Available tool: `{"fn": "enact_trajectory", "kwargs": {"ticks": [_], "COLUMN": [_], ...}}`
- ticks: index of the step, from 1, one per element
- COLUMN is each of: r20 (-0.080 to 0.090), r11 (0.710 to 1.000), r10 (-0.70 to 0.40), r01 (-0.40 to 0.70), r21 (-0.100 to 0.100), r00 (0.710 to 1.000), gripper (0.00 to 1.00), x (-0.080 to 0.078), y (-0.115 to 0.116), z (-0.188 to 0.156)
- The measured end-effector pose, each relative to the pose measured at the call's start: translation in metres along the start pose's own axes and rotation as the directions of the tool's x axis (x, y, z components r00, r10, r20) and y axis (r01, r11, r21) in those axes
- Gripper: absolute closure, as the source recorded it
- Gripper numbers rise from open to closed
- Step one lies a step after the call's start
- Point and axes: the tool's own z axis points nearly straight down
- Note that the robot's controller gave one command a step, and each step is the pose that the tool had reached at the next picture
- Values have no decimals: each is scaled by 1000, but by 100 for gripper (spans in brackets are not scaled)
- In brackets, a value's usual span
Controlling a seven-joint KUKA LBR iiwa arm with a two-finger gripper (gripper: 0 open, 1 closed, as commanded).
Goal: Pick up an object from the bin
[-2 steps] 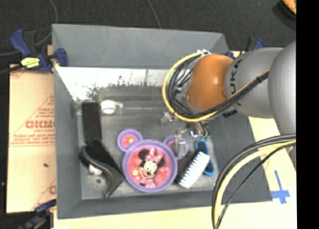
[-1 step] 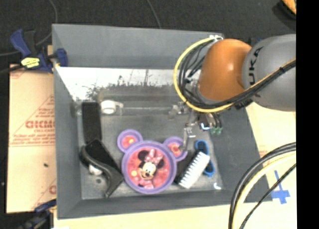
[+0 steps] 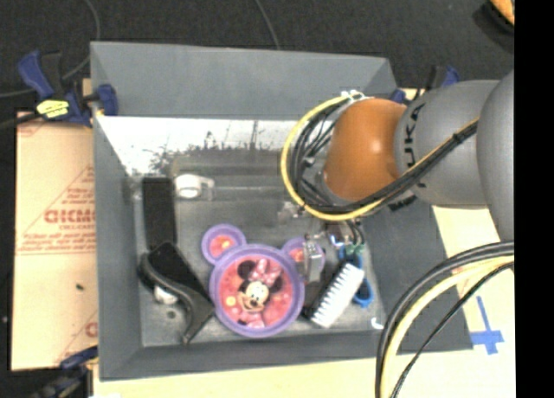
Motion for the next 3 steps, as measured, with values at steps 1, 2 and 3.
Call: {"fn": "enact_trajectory", "kwargs": {"ticks": [1, 2, 3], "r20": [-5, 4, 4], "r11": [997, 999, 999], "r10": [-80, 33, 33], "r01": [80, -33, -33], "r21": [-5, -7, -7], "r00": [997, 999, 999], "gripper": [0, 100, 100], "x": [5, 3, 3], "y": [-1, -13, -13], "z": [23, 21, 21]}}
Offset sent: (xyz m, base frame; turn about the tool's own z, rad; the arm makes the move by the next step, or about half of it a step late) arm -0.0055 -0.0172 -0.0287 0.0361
